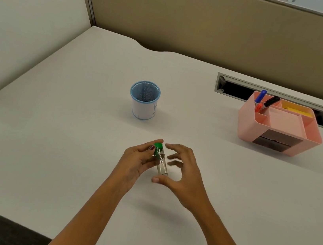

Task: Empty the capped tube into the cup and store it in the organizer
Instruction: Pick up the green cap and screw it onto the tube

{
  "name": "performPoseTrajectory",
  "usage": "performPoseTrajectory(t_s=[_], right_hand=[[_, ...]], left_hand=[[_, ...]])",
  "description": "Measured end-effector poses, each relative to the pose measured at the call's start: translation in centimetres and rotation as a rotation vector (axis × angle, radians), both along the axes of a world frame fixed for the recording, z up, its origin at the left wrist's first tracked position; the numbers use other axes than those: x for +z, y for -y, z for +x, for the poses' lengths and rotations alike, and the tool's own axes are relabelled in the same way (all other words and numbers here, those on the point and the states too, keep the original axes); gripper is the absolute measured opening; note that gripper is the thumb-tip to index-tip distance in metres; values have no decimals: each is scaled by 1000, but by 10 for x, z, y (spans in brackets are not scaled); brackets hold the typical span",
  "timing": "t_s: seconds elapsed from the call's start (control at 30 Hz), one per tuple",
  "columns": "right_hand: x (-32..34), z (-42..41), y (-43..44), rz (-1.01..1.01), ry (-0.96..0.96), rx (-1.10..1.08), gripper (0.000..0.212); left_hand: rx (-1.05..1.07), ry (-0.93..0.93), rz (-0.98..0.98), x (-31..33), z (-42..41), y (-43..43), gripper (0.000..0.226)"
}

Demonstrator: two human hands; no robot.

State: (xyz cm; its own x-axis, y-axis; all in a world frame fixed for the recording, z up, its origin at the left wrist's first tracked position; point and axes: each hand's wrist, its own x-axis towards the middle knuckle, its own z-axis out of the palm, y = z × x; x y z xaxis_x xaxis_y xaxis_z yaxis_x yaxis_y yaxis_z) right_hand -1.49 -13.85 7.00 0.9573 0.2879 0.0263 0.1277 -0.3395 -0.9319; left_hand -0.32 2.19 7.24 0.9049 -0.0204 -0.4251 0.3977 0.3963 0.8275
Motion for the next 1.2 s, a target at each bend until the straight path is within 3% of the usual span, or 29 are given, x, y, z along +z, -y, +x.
performPoseTrajectory(t_s=[0.07, 0.17, 0.43, 0.87, 1.1, 1.2], right_hand=[[0, 5, 4, -94, 53, 107, 93], [1, 11, 5, -173, 82, 178, 99], [7, 13, 0, -142, 135, 128, 85], [6, 14, 1, -180, 196, 92, 82], [-1, 7, -6, -143, 135, 57, 86], [-1, 3, -9, -67, 115, -114, 64]], left_hand=[[-21, -5, -2, 0, 1, -1, 28], [-71, -8, -4, 0, 3, -2, 26], [-80, 8, 2, -1, 5, 0, 21], [-79, -14, -34, -3, 3, 2, 21], [66, -17, -15, -3, 9, 8, 24], [165, -17, -39, -2, 11, 13, 22]])
